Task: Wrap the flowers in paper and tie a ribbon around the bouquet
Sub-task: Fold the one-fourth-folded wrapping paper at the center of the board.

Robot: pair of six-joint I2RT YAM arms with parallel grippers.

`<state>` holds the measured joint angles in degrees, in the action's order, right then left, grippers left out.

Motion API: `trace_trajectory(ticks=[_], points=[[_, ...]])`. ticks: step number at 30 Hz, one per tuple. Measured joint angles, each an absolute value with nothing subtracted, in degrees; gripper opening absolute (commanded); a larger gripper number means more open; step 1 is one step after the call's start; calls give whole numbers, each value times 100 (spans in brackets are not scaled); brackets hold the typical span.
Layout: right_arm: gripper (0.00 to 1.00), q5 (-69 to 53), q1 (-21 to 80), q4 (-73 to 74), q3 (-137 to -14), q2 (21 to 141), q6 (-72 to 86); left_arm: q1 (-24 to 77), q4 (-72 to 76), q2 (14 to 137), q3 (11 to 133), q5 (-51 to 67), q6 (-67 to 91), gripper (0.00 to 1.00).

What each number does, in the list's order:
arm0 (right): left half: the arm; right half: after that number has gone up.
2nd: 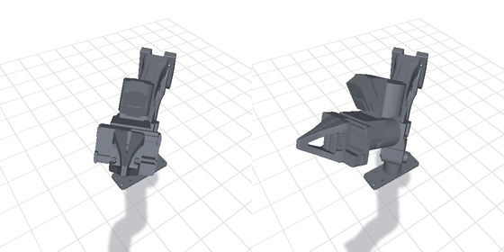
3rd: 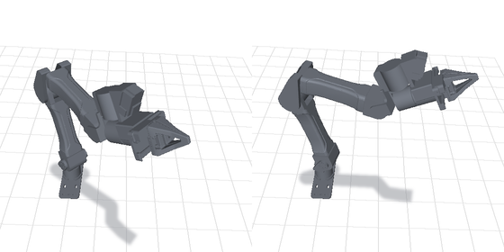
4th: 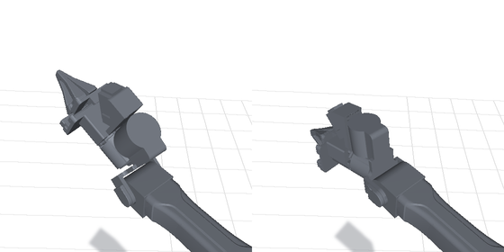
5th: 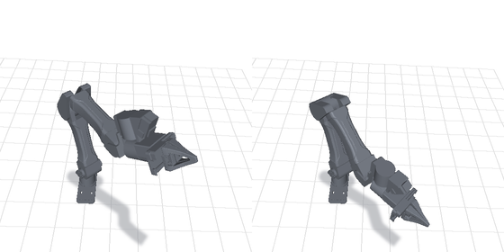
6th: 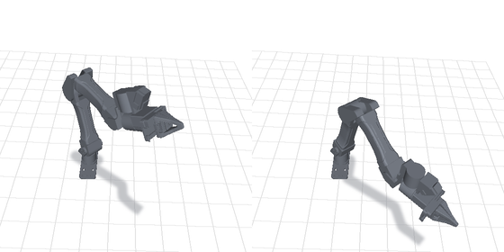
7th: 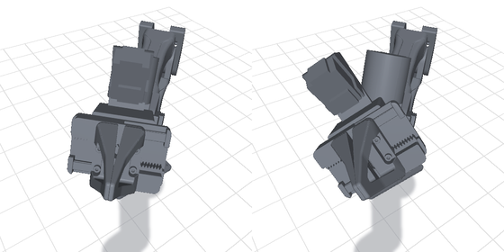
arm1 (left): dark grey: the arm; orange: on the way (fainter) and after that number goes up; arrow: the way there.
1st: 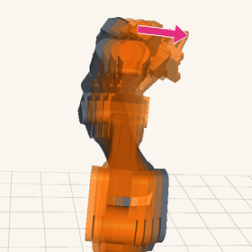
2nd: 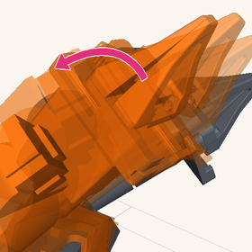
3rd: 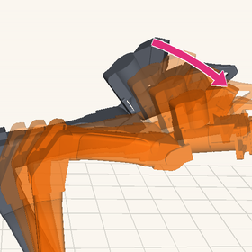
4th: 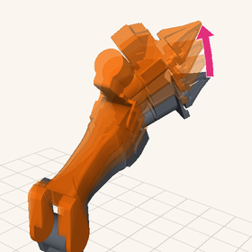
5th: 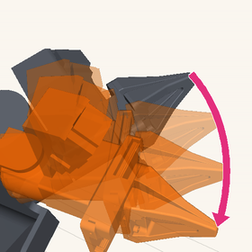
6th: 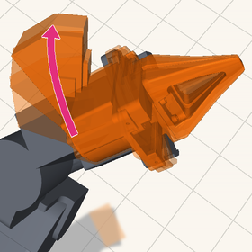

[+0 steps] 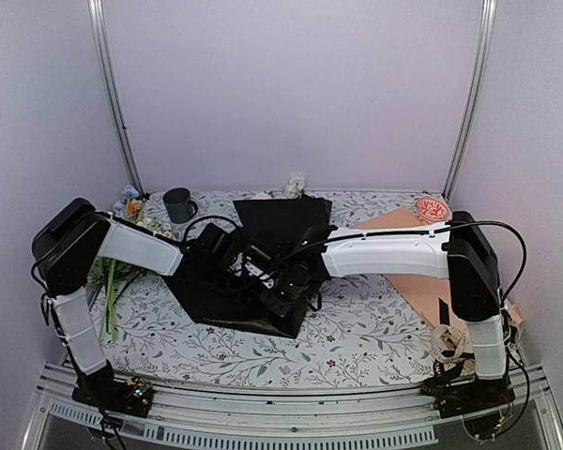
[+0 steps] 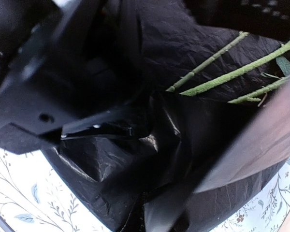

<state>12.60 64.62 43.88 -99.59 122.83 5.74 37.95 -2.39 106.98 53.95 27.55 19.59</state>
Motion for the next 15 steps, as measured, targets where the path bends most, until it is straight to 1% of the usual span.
trace_trajectory(ticks=[5,8,13,15], points=[[0,1068,6462,4633,-10092,12416,276,3686,-102,10597,5339,2928,1968,45],[0,978,6464,4595,-10206,12416,113,3522,-30,10307,5170,2998,2029,48],[0,915,6490,4311,-10466,12411,-43,3240,-23,9616,4947,2969,2137,49],[0,880,6499,4320,-10492,12409,-91,3052,5,9336,4842,2923,2231,52]])
